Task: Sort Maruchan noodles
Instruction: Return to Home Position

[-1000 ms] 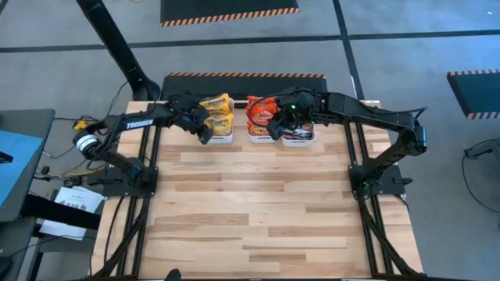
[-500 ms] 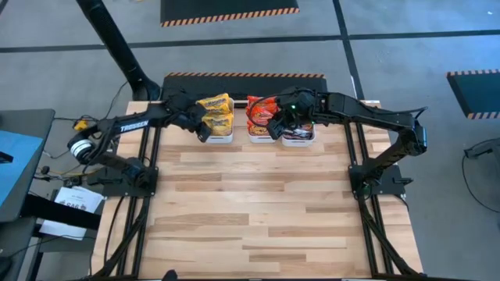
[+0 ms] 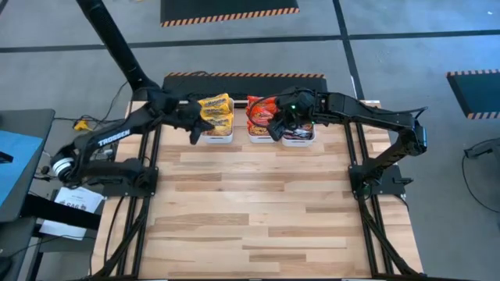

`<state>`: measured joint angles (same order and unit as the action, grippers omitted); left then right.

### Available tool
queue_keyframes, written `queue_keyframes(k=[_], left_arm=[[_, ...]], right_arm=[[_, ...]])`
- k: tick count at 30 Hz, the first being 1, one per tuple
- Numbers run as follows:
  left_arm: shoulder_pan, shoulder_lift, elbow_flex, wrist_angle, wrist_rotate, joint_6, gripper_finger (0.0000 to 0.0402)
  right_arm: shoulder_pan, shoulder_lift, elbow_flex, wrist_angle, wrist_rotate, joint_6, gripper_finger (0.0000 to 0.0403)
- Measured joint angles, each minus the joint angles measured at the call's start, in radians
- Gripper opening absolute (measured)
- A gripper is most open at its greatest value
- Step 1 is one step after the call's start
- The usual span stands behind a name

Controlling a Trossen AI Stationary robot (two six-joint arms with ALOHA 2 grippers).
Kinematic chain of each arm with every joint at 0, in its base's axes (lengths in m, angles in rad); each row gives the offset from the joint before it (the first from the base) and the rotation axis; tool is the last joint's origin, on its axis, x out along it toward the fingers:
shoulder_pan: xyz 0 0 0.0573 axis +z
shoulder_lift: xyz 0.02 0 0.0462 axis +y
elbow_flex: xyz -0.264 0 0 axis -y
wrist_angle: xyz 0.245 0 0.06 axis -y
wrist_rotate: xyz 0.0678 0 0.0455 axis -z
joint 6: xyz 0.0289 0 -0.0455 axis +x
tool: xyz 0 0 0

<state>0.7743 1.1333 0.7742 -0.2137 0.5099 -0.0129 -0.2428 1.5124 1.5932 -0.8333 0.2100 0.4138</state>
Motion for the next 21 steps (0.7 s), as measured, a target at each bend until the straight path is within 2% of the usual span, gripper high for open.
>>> queue_keyframes(k=[7, 14, 18, 21], left_arm=[[-0.094, -0.111, -0.027, 0.036, 0.141, 0.009, 0.0000], [-0.192, -0.263, -0.209, 0.225, 0.062, -0.128, 0.0000], [-0.203, -0.371, -0.358, 0.374, 0.040, -0.255, 0.0000], [-0.203, -0.466, -0.446, 0.415, 0.018, -0.335, 0.0000]], right_arm=[[0.000, 0.000, 0.000, -0.017, 0.000, -0.072, 0.0179], [-0.024, 0.000, -0.016, -0.089, 0.000, -0.061, 0.0179], [-0.039, 0.000, -0.031, -0.095, 0.000, -0.048, 0.0179], [-0.047, 0.001, -0.040, -0.095, 0.000, -0.034, 0.0179]])
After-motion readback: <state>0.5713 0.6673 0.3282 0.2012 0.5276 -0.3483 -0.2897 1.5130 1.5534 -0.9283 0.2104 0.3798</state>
